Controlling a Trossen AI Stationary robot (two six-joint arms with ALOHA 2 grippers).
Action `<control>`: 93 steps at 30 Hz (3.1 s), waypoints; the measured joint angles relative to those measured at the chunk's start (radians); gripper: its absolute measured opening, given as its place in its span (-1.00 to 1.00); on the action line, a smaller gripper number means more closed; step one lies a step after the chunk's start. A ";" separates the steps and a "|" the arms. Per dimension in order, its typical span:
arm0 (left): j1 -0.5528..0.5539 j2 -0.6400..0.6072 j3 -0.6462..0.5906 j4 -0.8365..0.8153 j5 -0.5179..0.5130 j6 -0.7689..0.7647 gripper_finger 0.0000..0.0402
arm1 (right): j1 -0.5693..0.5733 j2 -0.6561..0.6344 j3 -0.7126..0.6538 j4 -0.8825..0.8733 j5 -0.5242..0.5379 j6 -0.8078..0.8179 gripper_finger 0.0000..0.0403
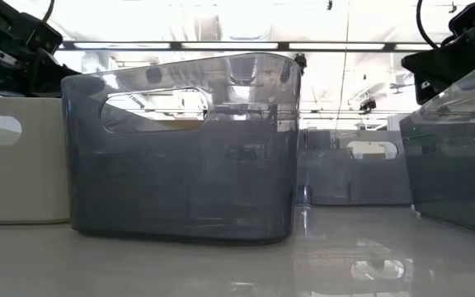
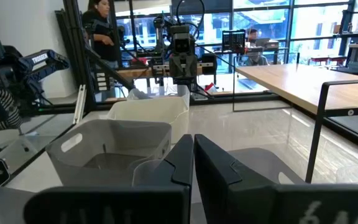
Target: Stack baskets on shelf by color
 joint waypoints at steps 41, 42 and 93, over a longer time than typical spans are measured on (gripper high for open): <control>0.000 0.024 0.012 0.815 -0.106 -0.156 -0.93 | 0.000 0.000 0.000 0.000 0.000 0.000 -0.96; 0.000 0.039 0.026 0.783 -0.106 -0.152 -0.93 | 0.000 0.000 0.000 0.000 0.000 0.000 -0.96; -0.383 1.314 1.240 -0.994 -0.004 -0.543 -0.03 | 0.000 0.001 0.000 0.000 0.000 0.000 -0.96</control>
